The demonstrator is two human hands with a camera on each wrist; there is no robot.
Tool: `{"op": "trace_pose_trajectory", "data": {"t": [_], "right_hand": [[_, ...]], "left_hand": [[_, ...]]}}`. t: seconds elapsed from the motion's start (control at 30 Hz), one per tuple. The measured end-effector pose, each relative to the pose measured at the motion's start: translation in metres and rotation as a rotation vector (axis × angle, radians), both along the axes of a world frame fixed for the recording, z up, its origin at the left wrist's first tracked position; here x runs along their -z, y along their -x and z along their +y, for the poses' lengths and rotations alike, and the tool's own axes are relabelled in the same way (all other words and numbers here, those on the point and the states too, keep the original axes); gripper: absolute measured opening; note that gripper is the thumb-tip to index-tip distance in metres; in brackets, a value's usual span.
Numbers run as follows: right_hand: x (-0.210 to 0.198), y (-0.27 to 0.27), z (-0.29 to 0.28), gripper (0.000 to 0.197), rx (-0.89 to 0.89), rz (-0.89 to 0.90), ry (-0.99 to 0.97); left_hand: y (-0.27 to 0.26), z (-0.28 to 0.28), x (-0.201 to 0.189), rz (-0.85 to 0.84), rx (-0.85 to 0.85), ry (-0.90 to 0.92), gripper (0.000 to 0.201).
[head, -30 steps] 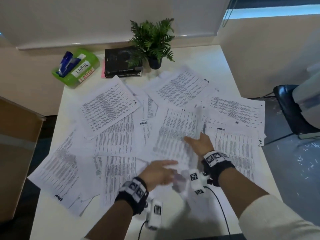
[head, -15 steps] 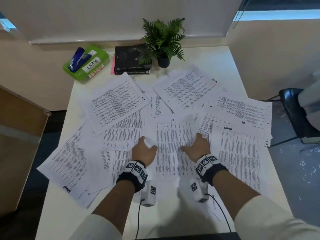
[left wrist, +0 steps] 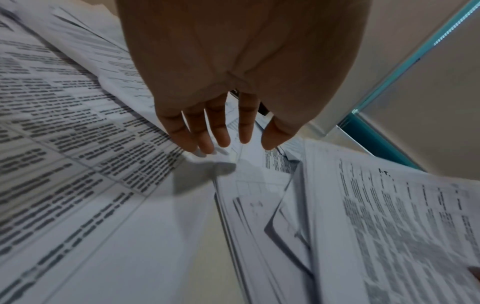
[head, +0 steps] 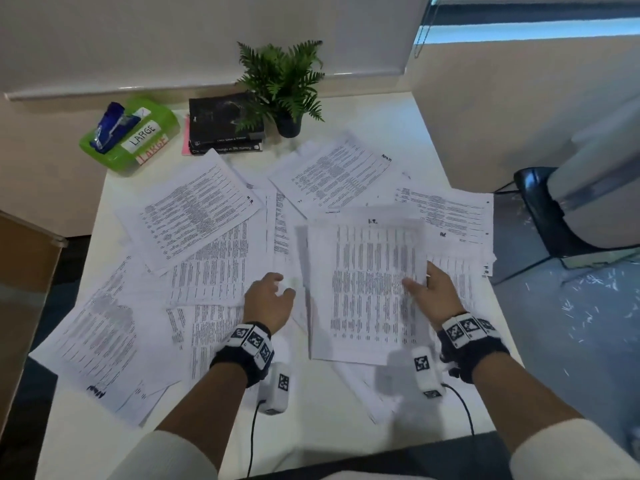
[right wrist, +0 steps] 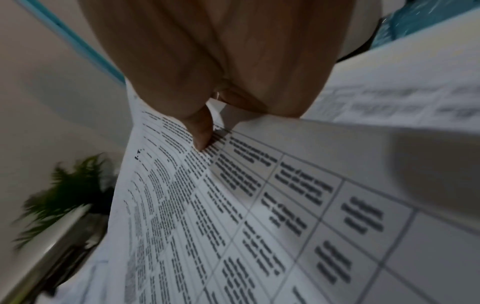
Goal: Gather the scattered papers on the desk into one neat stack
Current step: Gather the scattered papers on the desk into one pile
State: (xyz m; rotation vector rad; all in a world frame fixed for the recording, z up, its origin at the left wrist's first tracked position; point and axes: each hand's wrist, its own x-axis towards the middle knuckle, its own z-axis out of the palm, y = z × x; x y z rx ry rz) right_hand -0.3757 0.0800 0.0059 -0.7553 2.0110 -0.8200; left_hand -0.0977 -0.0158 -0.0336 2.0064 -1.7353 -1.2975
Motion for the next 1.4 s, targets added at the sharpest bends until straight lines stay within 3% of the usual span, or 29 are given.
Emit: {"op": "trace_pose_trajectory", "data": {"t": [0.13, 0.23, 0.3, 0.43, 0.5, 0.6, 0.77, 0.9, 0.97, 1.07, 1.2, 1.4], "right_hand": [[0.017, 0.053, 0.036, 0.046, 0.115, 0.071, -0.128], [0.024, 0.070, 0.055, 0.047, 0.181, 0.174, -0.253], [0.028, 0.075, 0.065, 0.057, 0.240, 0.199, -0.325], [0.042, 0.073, 0.068, 0.037, 0.273, 0.249, -0.400], [0.048, 0.072, 0.066, 0.034, 0.274, 0.301, -0.411], [0.054, 0.073, 0.064, 0.036, 0.254, 0.361, -0.443], [0.055, 0.078, 0.060, 0.063, 0.201, 0.407, -0.578], [0.060, 0.082, 0.062, 0.071, 0.174, 0.402, -0.552], [0.060, 0.081, 0.063, 0.072, 0.157, 0.349, -0.528], [0.060, 0.077, 0.064, 0.072, 0.109, 0.318, -0.506], [0.057, 0.067, 0.060, 0.075, 0.071, 0.333, -0.505], [0.051, 0.047, 0.051, 0.064, -0.070, 0.296, -0.403]], "left_hand": [[0.016, 0.012, 0.005, -0.048, 0.083, 0.009, 0.038], [0.029, 0.019, 0.009, -0.171, 0.206, 0.012, 0.051], [0.041, 0.022, 0.010, -0.278, 0.282, 0.018, 0.058], [0.074, 0.023, 0.004, -0.554, 0.406, 0.084, 0.060], [0.093, 0.017, 0.004, -0.575, 0.437, 0.101, 0.064], [0.122, 0.003, 0.007, -0.477, 0.435, 0.085, 0.075], [0.156, -0.021, 0.008, -0.309, 0.340, 0.116, 0.086], [0.167, -0.025, 0.010, -0.006, 0.219, 0.091, 0.094], [0.170, -0.019, 0.012, 0.021, 0.178, 0.051, 0.086], [0.168, -0.006, 0.011, 0.005, 0.176, 0.016, 0.058], [0.151, 0.019, 0.015, 0.092, 0.181, -0.063, 0.083], [0.111, 0.057, 0.030, 0.247, 0.203, -0.228, 0.064]]}}
